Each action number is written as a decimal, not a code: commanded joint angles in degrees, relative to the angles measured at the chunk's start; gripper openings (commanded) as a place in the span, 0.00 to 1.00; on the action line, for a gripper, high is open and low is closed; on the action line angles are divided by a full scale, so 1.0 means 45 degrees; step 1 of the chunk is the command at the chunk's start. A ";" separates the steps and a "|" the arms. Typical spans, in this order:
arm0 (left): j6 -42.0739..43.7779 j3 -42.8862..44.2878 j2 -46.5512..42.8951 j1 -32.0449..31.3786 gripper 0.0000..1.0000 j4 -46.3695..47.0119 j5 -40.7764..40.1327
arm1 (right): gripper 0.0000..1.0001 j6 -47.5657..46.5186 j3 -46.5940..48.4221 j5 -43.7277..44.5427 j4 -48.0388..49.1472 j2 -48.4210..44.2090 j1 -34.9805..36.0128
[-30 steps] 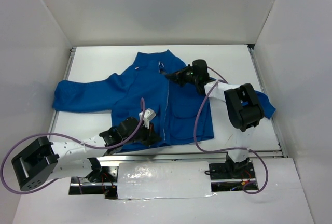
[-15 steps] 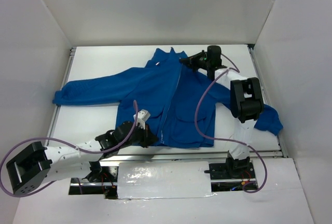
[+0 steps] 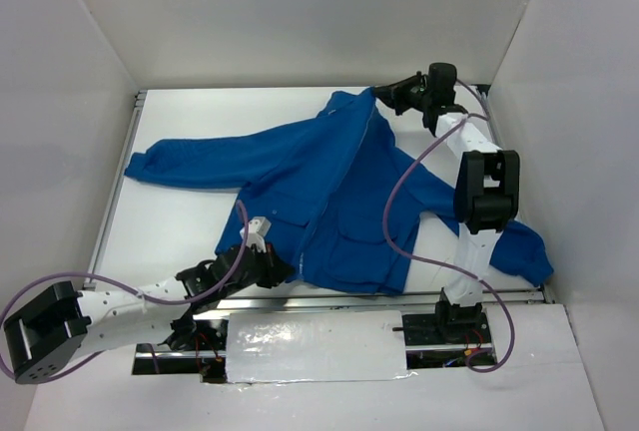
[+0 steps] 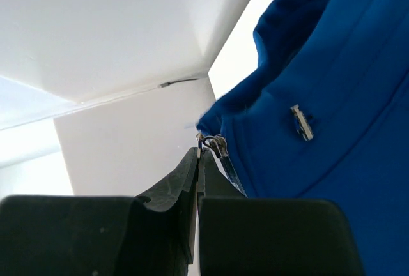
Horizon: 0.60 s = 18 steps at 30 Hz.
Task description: Zip up the jacket
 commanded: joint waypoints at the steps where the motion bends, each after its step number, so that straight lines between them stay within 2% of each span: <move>1: -0.1084 -0.0365 -0.0144 -0.0151 0.00 -0.1148 -0.0996 | 0.00 -0.0682 0.1845 0.0571 0.0016 -0.0144 -0.0684; 4: -0.1612 -0.0541 -0.0241 -0.0210 0.00 -0.1362 -0.1524 | 0.00 -0.1036 0.3444 0.0728 -0.0962 -0.0027 -0.0684; 9: -0.2081 -0.0639 -0.0476 -0.0346 0.00 -0.2026 -0.2188 | 0.00 -0.1094 0.4523 0.0572 -0.1510 0.0110 -0.0684; 18: -0.1457 -0.0074 -0.0378 -0.0366 0.00 -0.2415 -0.2033 | 0.00 -0.1504 0.4036 0.0103 -0.1101 0.0266 -0.0587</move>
